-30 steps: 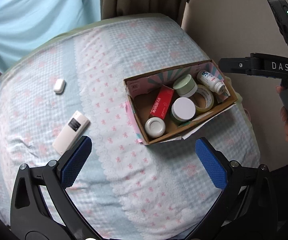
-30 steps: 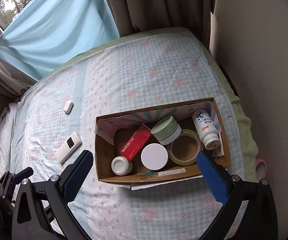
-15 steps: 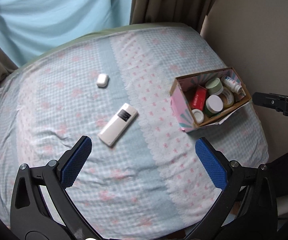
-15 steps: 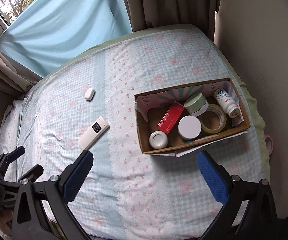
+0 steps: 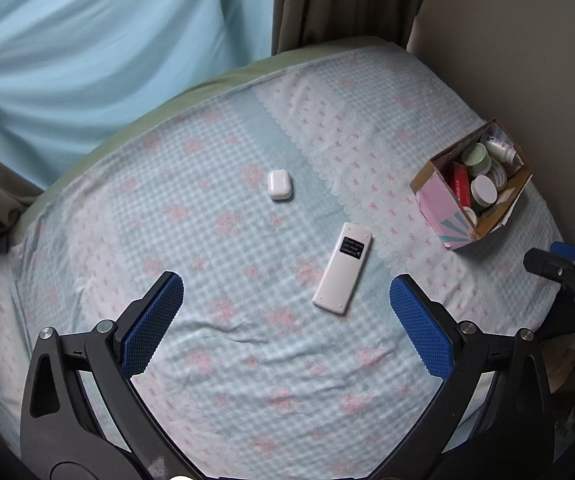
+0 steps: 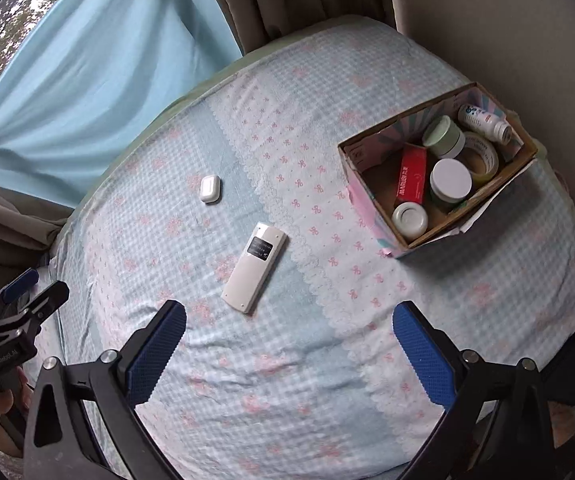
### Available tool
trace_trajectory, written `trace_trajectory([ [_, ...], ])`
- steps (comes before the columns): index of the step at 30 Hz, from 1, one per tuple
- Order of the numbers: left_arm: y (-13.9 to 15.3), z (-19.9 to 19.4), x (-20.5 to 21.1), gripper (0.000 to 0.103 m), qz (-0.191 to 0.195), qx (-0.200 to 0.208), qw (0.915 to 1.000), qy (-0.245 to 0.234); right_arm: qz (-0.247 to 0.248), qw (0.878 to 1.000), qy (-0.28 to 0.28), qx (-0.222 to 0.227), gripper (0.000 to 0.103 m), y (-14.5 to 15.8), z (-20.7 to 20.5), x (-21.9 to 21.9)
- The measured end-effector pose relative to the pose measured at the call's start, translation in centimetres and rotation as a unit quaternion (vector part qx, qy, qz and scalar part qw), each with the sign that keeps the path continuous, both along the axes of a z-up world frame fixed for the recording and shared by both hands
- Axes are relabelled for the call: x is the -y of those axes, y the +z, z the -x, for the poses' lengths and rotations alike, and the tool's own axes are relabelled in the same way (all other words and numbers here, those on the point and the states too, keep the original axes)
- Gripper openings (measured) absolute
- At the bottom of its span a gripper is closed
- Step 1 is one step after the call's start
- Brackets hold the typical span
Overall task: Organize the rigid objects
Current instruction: 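Withdraw both tools from the box toward the earbud case and remote, then grasp the white earbud case with the left tool while the right tool grasps the white remote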
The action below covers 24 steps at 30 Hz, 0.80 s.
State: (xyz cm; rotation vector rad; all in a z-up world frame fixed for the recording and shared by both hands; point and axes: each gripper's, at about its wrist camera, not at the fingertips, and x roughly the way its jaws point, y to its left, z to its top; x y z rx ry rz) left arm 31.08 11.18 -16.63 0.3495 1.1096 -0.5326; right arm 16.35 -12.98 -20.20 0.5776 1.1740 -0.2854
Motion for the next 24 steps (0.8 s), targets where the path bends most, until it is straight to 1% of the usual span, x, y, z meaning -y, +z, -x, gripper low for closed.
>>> trace_trajectory([
  [3, -1.9, -3.4, 0.8, 0.103, -0.007, -0.018, 0.9998, -0.012, -0.001, 1.000, -0.010, -0.009, 0.103, -1.7, -2.0, -1.6],
  [6, -4.4, -6.7, 2.2, 0.103, -0.009, -0.035, 0.9992, -0.018, -0.004, 1.000, -0.019, -0.018, 0.103, -4.2, -4.4, -3.0],
  [9, -7.8, -9.7, 4.1, 0.103, -0.020, -0.056, 0.9979, -0.025, -0.006, 0.999, -0.033, -0.028, 0.103, -7.2, -6.7, -4.3],
  [11, -10.3, -11.6, 5.5, 0.103, -0.030, -0.070, 0.9966, -0.034, -0.004, 0.998, -0.045, -0.044, 0.103, -9.5, -8.2, -5.1],
  [14, -14.4, -14.4, 7.6, 0.103, -0.046, -0.085, 0.9944, -0.042, -0.021, 0.995, -0.082, -0.059, 0.102, -13.1, -9.5, -5.7],
  [16, -16.7, -16.2, 8.6, 0.102, -0.044, -0.096, 0.9935, -0.044, -0.038, 0.991, -0.106, -0.073, 0.091, -16.0, -10.4, -6.0],
  [19, -19.9, -18.6, 10.1, 0.101, -0.040, -0.108, 0.9923, -0.046, -0.045, 0.986, -0.128, -0.096, 0.087, -19.7, -11.6, -6.7],
  [21, -22.1, -19.7, 11.0, 0.098, -0.050, -0.115, 0.9908, -0.051, -0.052, 0.982, -0.148, -0.109, 0.087, -21.7, -12.1, -6.9],
  [22, -23.3, -20.4, 11.3, 0.093, -0.056, -0.119, 0.9900, -0.053, -0.057, 0.979, -0.159, -0.113, 0.087, -22.7, -12.2, -6.9],
  [24, -25.4, -21.3, 11.6, 0.088, -0.064, -0.129, 0.9880, -0.057, -0.065, 0.975, -0.175, -0.123, 0.087, -24.0, -12.6, -7.0],
])
